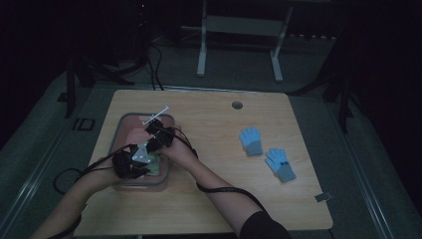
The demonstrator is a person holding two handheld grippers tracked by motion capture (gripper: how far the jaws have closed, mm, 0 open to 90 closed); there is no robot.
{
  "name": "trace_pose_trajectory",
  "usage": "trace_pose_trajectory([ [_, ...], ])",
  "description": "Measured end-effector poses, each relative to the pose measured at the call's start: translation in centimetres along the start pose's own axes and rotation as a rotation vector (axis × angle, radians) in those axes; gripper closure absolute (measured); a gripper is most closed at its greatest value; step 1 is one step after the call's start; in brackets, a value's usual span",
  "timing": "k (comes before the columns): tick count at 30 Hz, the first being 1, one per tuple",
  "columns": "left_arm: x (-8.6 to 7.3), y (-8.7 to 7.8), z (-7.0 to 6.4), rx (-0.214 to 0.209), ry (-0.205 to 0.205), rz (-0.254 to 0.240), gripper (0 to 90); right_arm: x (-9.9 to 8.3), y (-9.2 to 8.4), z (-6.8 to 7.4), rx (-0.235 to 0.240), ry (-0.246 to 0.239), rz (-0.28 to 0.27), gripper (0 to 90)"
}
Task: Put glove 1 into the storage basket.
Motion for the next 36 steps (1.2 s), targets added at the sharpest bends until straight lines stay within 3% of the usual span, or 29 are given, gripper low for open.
trace_pose_trajectory([
  [5, 0.0, 0.2, 0.3, -0.025, -0.019, 0.015, 72.6, 0.1, -0.4, -0.3, -0.013, -0.007, 0.006, 43.7],
  [9, 0.0, 0.0, 0.3, -0.017, -0.041, 0.007, 64.6, 0.0, -1.1, -0.4, -0.012, -0.003, -0.005, 41.7],
  [10, 0.0, -0.1, 0.3, -0.001, -0.051, -0.002, 54.9, 0.0, -1.7, -0.5, -0.004, 0.002, -0.021, 39.6],
  [13, 0.0, -0.6, 0.5, 0.023, -0.115, -0.028, 40.3, -0.1, -2.8, -0.4, 0.017, -0.003, -0.048, 35.7],
  [16, 0.1, -1.1, 0.4, 0.060, -0.157, -0.048, 30.6, -0.3, -4.1, -0.4, 0.044, -0.002, -0.066, 31.2],
  [20, 0.5, -1.5, 0.4, 0.059, -0.211, -0.049, 15.5, -1.0, -5.7, -0.2, 0.081, -0.015, -0.076, 26.1],
  [24, 1.3, -1.8, 0.1, 0.051, -0.236, -0.073, 7.8, -2.0, -7.0, -0.1, 0.112, -0.024, -0.086, 21.2],
  [28, 2.5, -2.2, -0.3, 0.057, -0.237, -0.115, 7.5, -3.2, -8.0, -0.3, 0.114, -0.032, -0.089, 19.7],
  [32, 3.5, -2.2, -0.6, 0.032, -0.255, -0.172, 7.5, -4.5, -9.0, -0.8, 0.126, -0.033, -0.095, 17.9],
  [36, 4.4, -2.1, -0.9, 0.016, -0.254, -0.204, 7.5, -5.8, -10.2, -1.4, 0.110, -0.031, -0.112, 17.9],
])
Point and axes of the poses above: each handheld gripper's, and its own axes: y roughly forward along the jaws, x roughly out of its top, z roughly to its left, the point moved 2 cm from there along y, roughly forward along the jaws, and after that the axes turned 5 degrees about y, right-handed, at the moved point
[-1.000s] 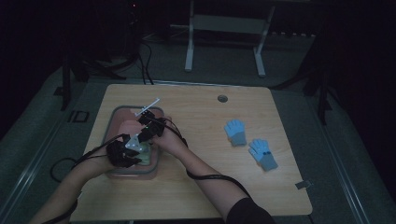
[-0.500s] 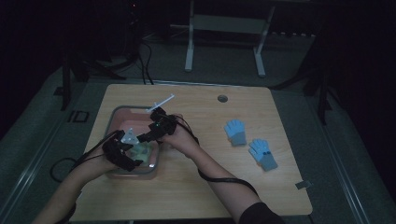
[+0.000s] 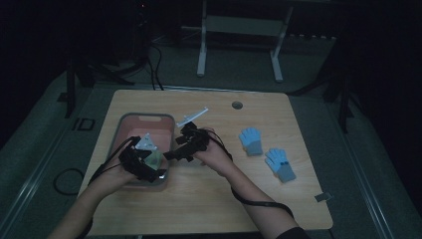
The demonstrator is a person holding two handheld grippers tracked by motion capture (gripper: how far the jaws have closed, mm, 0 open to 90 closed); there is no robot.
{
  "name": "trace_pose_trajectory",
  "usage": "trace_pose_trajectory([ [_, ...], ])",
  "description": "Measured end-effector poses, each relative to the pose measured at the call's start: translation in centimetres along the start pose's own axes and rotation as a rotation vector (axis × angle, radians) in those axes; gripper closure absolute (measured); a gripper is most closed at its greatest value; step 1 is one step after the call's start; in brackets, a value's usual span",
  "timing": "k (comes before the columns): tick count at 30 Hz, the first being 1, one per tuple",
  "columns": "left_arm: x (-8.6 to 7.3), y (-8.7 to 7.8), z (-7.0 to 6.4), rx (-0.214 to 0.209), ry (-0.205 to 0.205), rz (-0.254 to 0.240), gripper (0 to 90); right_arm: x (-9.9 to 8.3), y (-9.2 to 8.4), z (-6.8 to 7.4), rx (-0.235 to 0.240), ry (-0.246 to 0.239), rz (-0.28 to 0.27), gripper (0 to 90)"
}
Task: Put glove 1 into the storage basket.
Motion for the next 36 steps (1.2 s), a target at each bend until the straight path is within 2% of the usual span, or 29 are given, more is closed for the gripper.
trace_pose_trajectory([
  [3, 0.6, 0.2, -0.5, -0.017, 0.004, -0.019, 7.5, -0.5, -0.7, -0.3, -0.006, -0.001, -0.009, 18.0],
  [4, 0.8, 0.2, -0.7, -0.022, 0.003, -0.026, 7.5, -0.9, -1.2, -0.7, -0.022, -0.008, -0.022, 18.0],
  [6, 1.1, 0.3, -1.0, -0.037, 0.002, -0.040, 7.5, -1.4, -1.9, -1.1, -0.024, -0.005, -0.040, 17.6],
  [10, 2.0, 0.4, -1.8, -0.043, 0.019, -0.064, 7.5, -2.4, -3.1, -1.8, -0.061, -0.022, -0.031, 17.2],
  [13, 2.7, 0.5, -2.7, -0.055, 0.033, -0.096, 7.5, -3.2, -4.0, -2.3, -0.079, -0.003, -0.030, 16.0],
  [17, 3.7, 1.1, -3.8, -0.050, 0.044, -0.123, 7.5, -4.3, -4.9, -2.9, -0.112, -0.004, -0.028, 14.8],
  [21, 4.2, 1.8, -4.7, -0.060, 0.061, -0.126, 7.5, -5.4, -5.6, -3.5, -0.134, -0.003, -0.026, 14.4],
  [23, 4.4, 2.1, -5.3, -0.080, 0.067, -0.129, 7.5, -5.9, -5.9, -3.8, -0.141, 0.001, -0.026, 14.4],
  [27, 4.7, 2.9, -6.9, -0.064, 0.108, -0.127, 7.5, -6.7, -6.5, -4.2, -0.153, 0.005, -0.031, 14.4],
  [32, 4.9, 4.1, -8.6, -0.108, 0.122, -0.124, 7.5, -7.9, -7.1, -4.6, -0.157, 0.013, -0.033, 13.8],
  [36, 5.0, 4.9, -9.9, -0.120, 0.146, -0.142, 7.5, -9.0, -7.7, -4.9, -0.173, 0.014, -0.030, 13.6],
])
Point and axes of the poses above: each handheld gripper's, and its own axes: y roughly forward along the jaws, x roughly out of its top, z roughly to its left, the point moved 2 cm from there along y, roughly forward along the jaws, and after that the axes turned 5 degrees about y, right-handed, at the moved point
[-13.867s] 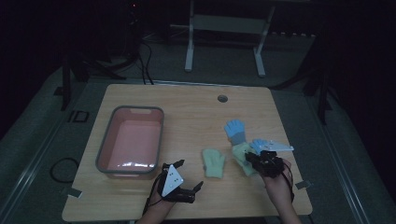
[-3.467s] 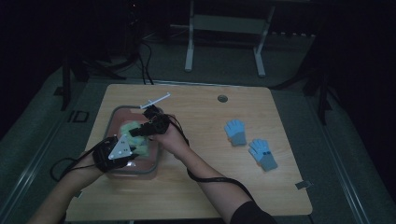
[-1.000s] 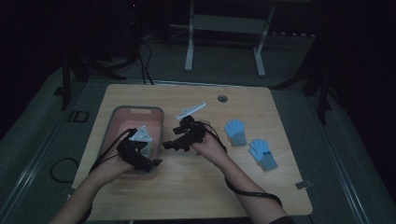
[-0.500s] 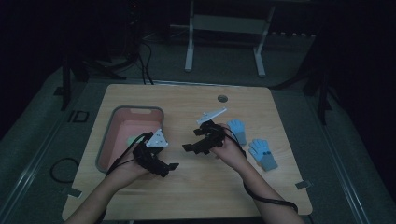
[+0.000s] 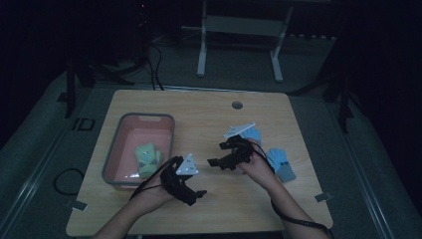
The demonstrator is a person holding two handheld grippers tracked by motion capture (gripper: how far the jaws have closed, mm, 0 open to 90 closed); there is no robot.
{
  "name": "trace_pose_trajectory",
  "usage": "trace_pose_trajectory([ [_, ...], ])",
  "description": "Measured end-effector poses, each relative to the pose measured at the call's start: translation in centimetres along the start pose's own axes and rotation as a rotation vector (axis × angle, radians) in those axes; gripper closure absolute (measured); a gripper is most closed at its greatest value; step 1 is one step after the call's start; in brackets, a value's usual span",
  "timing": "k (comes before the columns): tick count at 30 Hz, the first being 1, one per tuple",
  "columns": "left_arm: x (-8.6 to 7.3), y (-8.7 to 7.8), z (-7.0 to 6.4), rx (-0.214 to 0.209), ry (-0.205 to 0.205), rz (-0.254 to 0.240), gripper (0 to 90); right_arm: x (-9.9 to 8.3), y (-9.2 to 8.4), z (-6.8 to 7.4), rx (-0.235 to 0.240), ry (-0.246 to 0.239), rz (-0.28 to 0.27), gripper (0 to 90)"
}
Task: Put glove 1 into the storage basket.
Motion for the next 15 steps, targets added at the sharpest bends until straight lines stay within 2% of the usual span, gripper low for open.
trace_pose_trajectory([
  [3, 0.0, 0.8, -0.5, -0.012, 0.000, -0.019, 7.5, -0.8, -0.4, -0.4, -0.003, 0.002, 0.002, 13.6],
  [6, -0.3, 1.7, -1.0, -0.006, 0.017, -0.019, 7.5, -1.6, -0.8, -0.8, -0.009, 0.009, 0.001, 13.6],
  [9, -0.7, 2.7, -1.3, -0.021, 0.007, -0.023, 7.5, -2.4, -1.0, -1.1, -0.056, 0.012, 0.002, 13.5],
  [11, -1.1, 3.3, -1.5, -0.021, 0.012, -0.019, 7.6, -2.9, -1.1, -1.2, -0.043, 0.024, -0.005, 13.5],
  [15, -1.7, 4.4, -1.9, -0.011, -0.003, -0.032, 7.5, -4.0, -1.2, -1.4, -0.064, 0.022, -0.005, 13.2],
])
Point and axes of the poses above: each handheld gripper's, and its own axes: y roughly forward along the jaws, x roughly out of its top, z roughly to its left, the point moved 2 cm from there along y, roughly forward along the jaws, and after that the axes turned 5 degrees about y, right-handed, at the moved point
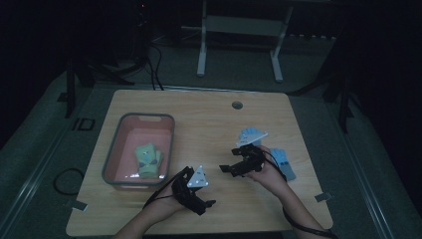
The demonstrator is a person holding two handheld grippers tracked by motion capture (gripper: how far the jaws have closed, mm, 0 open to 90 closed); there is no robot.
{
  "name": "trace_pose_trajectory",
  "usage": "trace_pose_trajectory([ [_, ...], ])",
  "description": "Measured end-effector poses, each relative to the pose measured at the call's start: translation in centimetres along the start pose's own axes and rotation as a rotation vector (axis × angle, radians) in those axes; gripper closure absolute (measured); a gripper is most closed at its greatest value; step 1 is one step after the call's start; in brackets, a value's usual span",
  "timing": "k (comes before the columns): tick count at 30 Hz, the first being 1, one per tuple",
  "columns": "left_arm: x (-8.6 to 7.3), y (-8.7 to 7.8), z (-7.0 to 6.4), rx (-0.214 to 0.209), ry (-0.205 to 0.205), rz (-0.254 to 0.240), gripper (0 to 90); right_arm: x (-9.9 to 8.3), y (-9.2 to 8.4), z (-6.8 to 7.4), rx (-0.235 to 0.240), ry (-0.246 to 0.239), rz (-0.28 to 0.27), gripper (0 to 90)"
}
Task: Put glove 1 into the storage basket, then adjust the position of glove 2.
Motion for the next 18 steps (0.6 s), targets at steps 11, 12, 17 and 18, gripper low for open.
trace_pose_trajectory([
  [11, -1.6, 1.1, -0.3, 0.058, -0.034, -0.035, 7.5, -2.8, -1.1, -0.7, -0.046, -0.019, -0.012, 16.1],
  [12, -1.7, 0.9, -0.4, 0.080, -0.028, -0.050, 7.5, -2.9, -1.3, -1.0, -0.061, -0.017, -0.018, 21.4],
  [17, -2.0, 0.8, -0.5, 0.091, -0.045, -0.074, 7.5, -3.7, -2.3, -2.2, -0.105, 0.010, -0.053, 32.6],
  [18, -2.2, 0.9, -0.6, 0.094, -0.043, -0.074, 7.5, -3.9, -2.3, -2.5, -0.122, 0.016, -0.047, 32.6],
])
Point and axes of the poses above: each handheld gripper's, and its own axes: y roughly forward along the jaws, x roughly out of its top, z roughly to its left, the point moved 2 cm from there along y, roughly forward along the jaws, and after that the axes turned 5 degrees about y, right-handed, at the moved point
